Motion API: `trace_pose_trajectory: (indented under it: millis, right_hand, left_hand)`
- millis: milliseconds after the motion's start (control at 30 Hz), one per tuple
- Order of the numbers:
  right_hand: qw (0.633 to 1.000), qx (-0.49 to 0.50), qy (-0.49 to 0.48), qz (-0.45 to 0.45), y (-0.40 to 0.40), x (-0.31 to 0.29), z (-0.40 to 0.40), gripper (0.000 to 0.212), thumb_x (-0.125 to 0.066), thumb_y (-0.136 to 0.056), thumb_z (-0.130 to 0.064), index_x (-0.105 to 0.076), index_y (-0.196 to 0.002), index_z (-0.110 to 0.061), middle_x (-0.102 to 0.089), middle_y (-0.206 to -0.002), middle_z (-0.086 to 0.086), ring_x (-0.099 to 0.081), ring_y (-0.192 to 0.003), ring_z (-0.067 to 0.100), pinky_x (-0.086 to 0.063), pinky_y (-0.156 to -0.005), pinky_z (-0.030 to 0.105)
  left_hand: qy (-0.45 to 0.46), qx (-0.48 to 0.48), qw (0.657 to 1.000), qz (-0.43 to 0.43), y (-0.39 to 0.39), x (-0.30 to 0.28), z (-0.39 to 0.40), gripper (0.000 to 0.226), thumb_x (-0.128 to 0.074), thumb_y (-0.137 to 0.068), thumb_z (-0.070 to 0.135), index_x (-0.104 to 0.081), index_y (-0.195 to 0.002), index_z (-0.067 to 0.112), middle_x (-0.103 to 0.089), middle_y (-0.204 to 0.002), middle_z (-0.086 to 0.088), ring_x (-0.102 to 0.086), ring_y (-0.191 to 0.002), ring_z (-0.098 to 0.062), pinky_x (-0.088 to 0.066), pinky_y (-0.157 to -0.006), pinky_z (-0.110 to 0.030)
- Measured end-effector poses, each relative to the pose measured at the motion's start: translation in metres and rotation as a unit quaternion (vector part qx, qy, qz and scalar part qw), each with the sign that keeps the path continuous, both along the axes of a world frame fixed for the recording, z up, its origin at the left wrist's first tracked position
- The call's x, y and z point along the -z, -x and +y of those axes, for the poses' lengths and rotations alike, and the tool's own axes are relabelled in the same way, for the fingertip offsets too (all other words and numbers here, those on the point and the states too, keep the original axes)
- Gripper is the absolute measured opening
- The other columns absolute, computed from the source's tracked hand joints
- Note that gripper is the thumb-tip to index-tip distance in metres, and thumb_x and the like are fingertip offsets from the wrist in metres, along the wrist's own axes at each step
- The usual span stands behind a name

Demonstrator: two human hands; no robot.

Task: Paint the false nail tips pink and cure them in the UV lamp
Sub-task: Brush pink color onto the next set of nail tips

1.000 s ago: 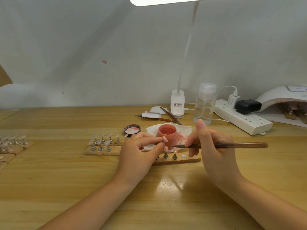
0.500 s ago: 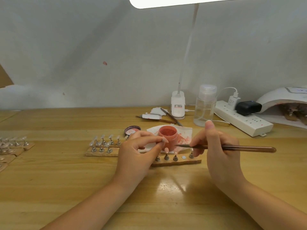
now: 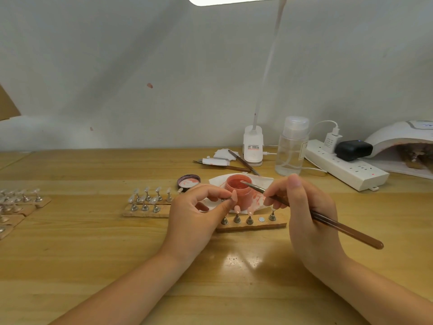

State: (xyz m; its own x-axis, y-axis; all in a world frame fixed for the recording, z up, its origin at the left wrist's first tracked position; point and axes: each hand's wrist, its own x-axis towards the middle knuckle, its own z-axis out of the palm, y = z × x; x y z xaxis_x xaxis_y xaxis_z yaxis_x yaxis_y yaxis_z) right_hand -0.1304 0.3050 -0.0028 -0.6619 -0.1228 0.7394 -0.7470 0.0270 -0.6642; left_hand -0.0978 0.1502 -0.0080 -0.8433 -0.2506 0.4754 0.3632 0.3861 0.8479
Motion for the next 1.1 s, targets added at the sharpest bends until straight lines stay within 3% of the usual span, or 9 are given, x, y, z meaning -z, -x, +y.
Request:
trace_pose_trajectory:
  millis: [233,400,600,767,933,1100]
  right_hand:
    - [0.999,-0.009,-0.048,0.005,-0.0021,0.0016,-0.0029,0.036,-0.032,-0.092,-0.033,-0.06,-0.071,-0.026,-0.06,-0.063,-0.009,-0.06,-0.065,0.005,-0.047,-0.06,0.016]
    - [0.998,-0.046,0.015,-0.036,-0.0053,0.0017,-0.0009,0.044,-0.033,-0.089,-0.037,-0.06,-0.058,-0.021,-0.059,-0.054,-0.003,-0.055,-0.05,0.005,-0.044,-0.05,0.016]
    - [0.999,-0.026,-0.028,-0.026,-0.0018,0.0008,-0.0037,0.042,-0.034,-0.091,-0.035,-0.063,-0.066,-0.017,-0.061,-0.061,0.001,-0.058,-0.061,0.003,-0.042,-0.057,0.011]
    - [0.996,-0.039,0.048,-0.069,-0.0048,0.0009,-0.0021,0.047,-0.035,-0.088,-0.041,-0.062,-0.057,-0.018,-0.06,-0.056,0.008,-0.054,-0.048,0.007,-0.043,-0.049,0.018]
    - [0.997,-0.019,0.024,-0.077,-0.0042,-0.0012,-0.0052,0.043,-0.041,-0.092,-0.037,-0.064,-0.065,-0.013,-0.064,-0.065,0.004,-0.057,-0.056,0.004,-0.043,-0.054,0.012]
    - [0.989,-0.045,0.081,-0.118,-0.0076,-0.001,-0.0046,0.05,-0.035,-0.091,-0.031,-0.062,-0.055,-0.009,-0.06,-0.05,0.002,-0.054,-0.044,0.005,-0.041,-0.045,0.015]
  left_hand:
    - [-0.001,-0.012,1.0,-0.013,0.0002,0.0004,-0.0003,0.017,-0.075,-0.072,0.017,-0.069,-0.072,0.033,-0.069,-0.072,0.013,-0.054,-0.062,0.004,-0.044,-0.057,-0.017]
    - [-0.009,-0.013,1.0,-0.014,0.0,0.0,-0.0001,0.018,-0.075,-0.071,0.016,-0.069,-0.071,0.032,-0.068,-0.068,0.012,-0.054,-0.06,0.004,-0.044,-0.057,-0.018]
    - [-0.004,-0.02,1.0,-0.019,0.0005,-0.0003,0.0007,0.021,-0.076,-0.071,0.013,-0.068,-0.069,0.032,-0.067,-0.067,0.013,-0.052,-0.059,0.005,-0.044,-0.058,-0.02]
    - [-0.011,-0.019,0.999,-0.025,-0.0002,-0.0008,0.0009,0.017,-0.076,-0.071,0.018,-0.068,-0.069,0.033,-0.068,-0.07,0.018,-0.053,-0.059,0.006,-0.043,-0.056,-0.015]
    - [-0.007,-0.02,0.999,-0.028,-0.0001,-0.0004,0.0006,0.016,-0.075,-0.071,0.019,-0.068,-0.07,0.034,-0.068,-0.067,0.016,-0.052,-0.056,0.003,-0.043,-0.054,-0.016]
    - [-0.017,-0.012,0.999,-0.034,-0.0001,-0.0011,-0.0002,0.014,-0.075,-0.072,0.018,-0.069,-0.072,0.031,-0.068,-0.066,0.009,-0.052,-0.054,0.003,-0.043,-0.052,-0.014]
